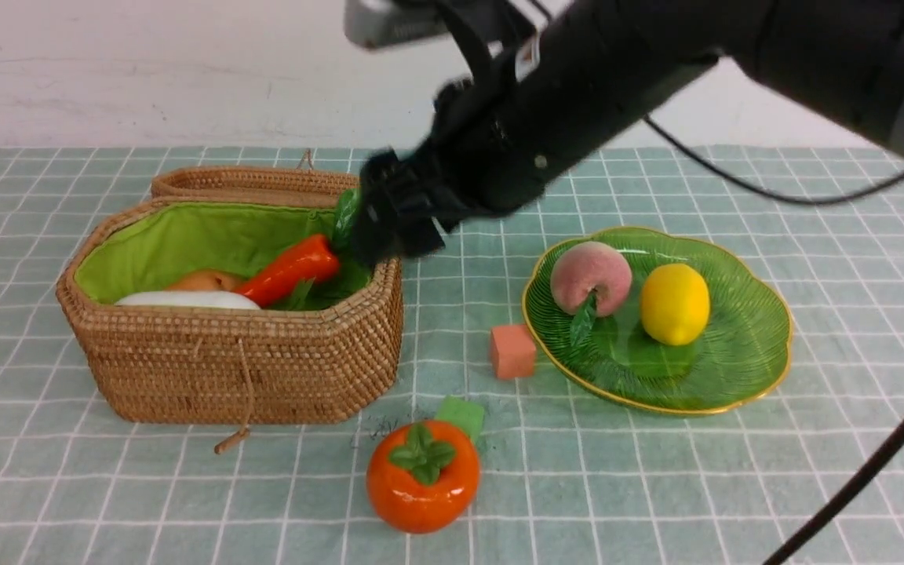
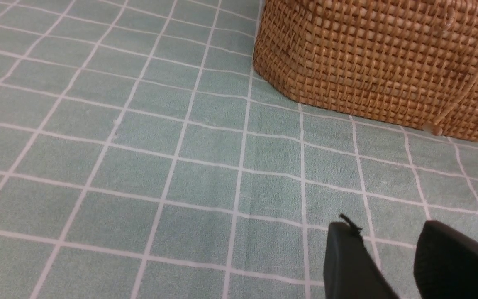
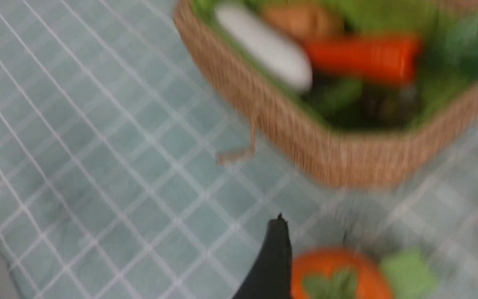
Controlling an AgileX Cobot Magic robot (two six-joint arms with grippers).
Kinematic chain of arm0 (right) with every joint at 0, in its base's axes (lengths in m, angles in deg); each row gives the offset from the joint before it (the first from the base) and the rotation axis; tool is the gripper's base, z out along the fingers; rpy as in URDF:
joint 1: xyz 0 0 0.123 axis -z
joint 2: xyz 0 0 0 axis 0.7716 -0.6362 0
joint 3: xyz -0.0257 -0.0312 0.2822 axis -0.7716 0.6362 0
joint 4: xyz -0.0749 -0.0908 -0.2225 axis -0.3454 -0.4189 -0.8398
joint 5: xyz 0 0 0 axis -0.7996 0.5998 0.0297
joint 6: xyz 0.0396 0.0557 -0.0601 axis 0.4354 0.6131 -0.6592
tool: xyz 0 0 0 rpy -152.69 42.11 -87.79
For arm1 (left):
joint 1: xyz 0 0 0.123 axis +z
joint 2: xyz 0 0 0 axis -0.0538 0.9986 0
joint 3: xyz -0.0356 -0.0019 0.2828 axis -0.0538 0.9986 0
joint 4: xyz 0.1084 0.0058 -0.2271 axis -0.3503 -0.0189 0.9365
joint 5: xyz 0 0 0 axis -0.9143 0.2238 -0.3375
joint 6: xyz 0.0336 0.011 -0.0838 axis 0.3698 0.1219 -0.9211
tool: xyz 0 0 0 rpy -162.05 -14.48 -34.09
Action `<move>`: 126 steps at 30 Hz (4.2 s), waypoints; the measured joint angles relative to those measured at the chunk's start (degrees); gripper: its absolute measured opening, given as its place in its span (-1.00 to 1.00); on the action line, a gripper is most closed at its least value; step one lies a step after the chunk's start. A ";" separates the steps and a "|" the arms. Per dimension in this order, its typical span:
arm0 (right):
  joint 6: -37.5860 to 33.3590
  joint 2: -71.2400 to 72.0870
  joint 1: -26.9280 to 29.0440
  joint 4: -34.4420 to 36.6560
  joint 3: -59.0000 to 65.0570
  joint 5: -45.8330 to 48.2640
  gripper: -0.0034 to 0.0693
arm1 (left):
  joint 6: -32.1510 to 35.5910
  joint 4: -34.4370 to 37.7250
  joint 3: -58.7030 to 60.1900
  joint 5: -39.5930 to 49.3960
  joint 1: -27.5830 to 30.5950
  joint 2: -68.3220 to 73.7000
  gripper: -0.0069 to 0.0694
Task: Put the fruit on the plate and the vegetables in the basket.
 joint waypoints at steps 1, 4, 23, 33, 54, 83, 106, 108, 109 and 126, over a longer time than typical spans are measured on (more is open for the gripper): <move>0.41 0.00 0.00 -0.13 0.60 0.06 0.87 | 0.00 0.00 0.00 0.00 0.00 0.00 -0.19; 3.98 -2.43 1.18 1.61 9.48 0.11 0.83 | 0.00 0.00 0.00 0.00 0.00 0.00 -0.19; -9.24 -15.51 8.07 19.50 11.70 -0.19 0.71 | 0.00 0.00 0.00 0.00 0.00 0.00 -0.19; -14.63 -17.66 8.01 28.04 11.52 -1.20 0.56 | 0.00 0.00 0.00 0.00 0.00 0.00 -0.19; -13.96 -2.44 24.19 23.48 11.69 3.40 0.48 | 0.00 0.00 0.00 0.00 0.00 0.00 -0.19; -0.10 0.89 30.23 3.16 11.83 -0.31 0.76 | 0.04 0.00 0.00 0.00 0.00 0.00 -0.19; 10.56 67.25 30.23 -18.70 46.31 5.80 -0.95 | 0.04 0.00 0.00 0.00 0.00 0.00 -0.19; 10.56 70.57 30.23 -19.42 49.09 4.68 -0.95 | 0.04 0.00 0.00 0.00 0.00 0.00 -0.19; 10.56 72.56 30.23 -19.60 50.56 4.47 -0.95 | 0.04 0.00 0.00 0.00 0.00 0.00 -0.19; 5.06 85.07 30.28 -26.42 56.97 9.22 -0.94 | 0.04 0.00 0.00 0.00 0.00 0.00 -0.19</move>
